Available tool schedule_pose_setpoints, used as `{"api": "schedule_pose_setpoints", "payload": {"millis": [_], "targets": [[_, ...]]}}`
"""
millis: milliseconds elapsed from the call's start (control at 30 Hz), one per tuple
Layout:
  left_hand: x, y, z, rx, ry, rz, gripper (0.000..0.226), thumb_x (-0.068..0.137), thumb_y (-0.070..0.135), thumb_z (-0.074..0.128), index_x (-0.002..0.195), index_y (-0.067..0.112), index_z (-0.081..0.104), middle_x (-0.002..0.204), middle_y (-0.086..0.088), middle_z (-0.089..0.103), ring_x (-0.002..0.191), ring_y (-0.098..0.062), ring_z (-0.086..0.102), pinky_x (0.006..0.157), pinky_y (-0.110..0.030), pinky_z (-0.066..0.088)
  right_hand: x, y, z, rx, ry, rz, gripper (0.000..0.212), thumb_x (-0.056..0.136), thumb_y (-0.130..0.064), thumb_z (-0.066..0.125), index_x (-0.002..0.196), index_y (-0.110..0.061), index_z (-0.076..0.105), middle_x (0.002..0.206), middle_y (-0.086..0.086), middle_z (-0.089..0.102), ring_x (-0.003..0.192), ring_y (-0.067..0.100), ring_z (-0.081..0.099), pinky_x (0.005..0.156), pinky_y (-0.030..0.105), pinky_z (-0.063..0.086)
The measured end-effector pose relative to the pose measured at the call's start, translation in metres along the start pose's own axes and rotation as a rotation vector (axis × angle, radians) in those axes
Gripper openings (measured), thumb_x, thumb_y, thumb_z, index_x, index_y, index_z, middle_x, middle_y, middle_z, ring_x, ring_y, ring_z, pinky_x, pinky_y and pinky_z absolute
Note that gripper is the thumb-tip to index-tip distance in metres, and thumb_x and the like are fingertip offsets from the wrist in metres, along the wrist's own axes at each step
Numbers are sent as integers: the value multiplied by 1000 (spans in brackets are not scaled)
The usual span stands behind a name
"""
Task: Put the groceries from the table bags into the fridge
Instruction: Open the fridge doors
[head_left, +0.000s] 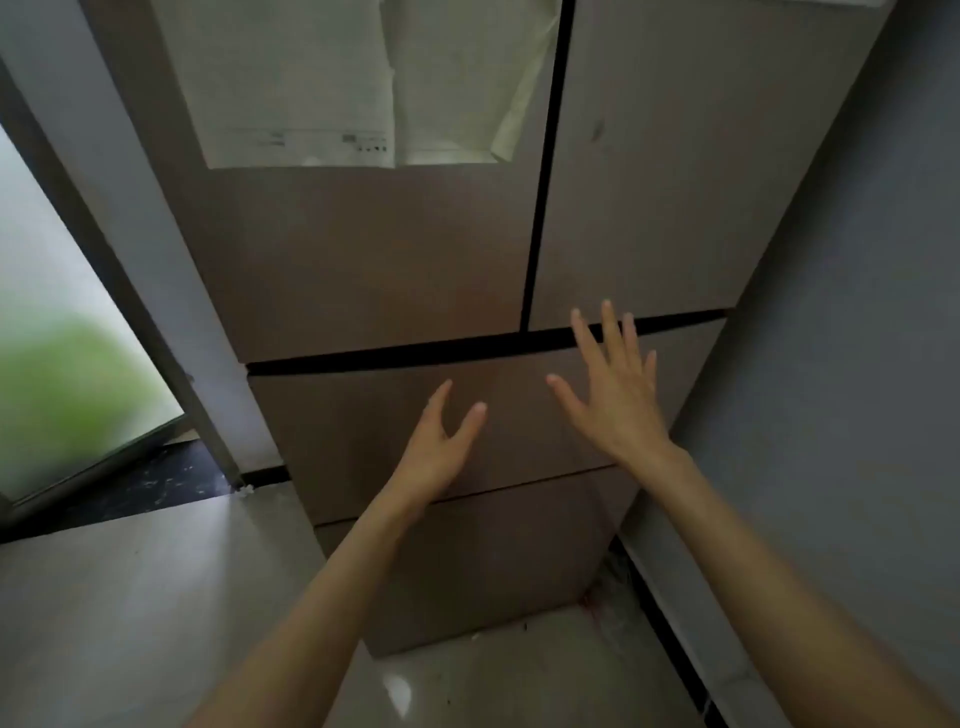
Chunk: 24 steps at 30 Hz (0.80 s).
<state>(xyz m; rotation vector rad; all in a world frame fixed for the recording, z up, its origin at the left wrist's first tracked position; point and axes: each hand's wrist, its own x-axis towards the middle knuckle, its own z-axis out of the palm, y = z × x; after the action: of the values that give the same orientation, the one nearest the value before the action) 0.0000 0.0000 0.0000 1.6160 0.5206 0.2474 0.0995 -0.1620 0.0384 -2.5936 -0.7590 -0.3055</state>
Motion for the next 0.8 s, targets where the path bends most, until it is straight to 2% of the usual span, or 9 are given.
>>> {"api": "schedule_pose_setpoints", "payload": {"millis": [133,267,400,533,633,800], "targets": [[39,27,24,-449,59,-120,61,94,37,46,147,18,21,150,-3,32,134,-17,36,105,-38,32,60,11,-10,15,235,-123,73,93,-35,51,149,-25,6,157,10,-11,144,30,-12,113,57,0],[64,43,53,-720,132,-142,55,97,32,43,144,11,25,147,-10,34,132,-21,39,107,-43,34,99,29,1,-68,289,-232,78,88,-36,57,149,-25,10,157,13,-5,143,31,-10,112,60,0],[81,60,70,-953,298,-161,52,98,29,41,141,4,28,147,-17,33,131,-27,41,101,-43,39,117,50,25,-134,389,-325,80,84,-34,62,148,-25,15,156,15,0,142,33,-6,110,63,6],[99,66,73,-1177,335,-189,55,94,34,48,140,7,32,149,-16,30,136,-28,34,104,-49,34,121,58,34,-146,462,-373,73,86,-39,52,148,-27,16,154,11,4,142,34,0,110,60,5],[104,62,71,-1244,305,-177,57,93,34,51,140,7,34,148,-13,33,136,-27,33,105,-49,33,122,61,36,-154,474,-374,67,88,-44,41,148,-27,18,154,13,8,142,35,5,111,59,6],[97,45,70,-1035,259,-137,56,93,42,45,140,14,36,147,-8,37,133,-20,39,100,-43,35,121,62,37,-150,461,-366,66,89,-45,38,148,-28,14,154,13,8,143,32,1,112,57,4]]}}
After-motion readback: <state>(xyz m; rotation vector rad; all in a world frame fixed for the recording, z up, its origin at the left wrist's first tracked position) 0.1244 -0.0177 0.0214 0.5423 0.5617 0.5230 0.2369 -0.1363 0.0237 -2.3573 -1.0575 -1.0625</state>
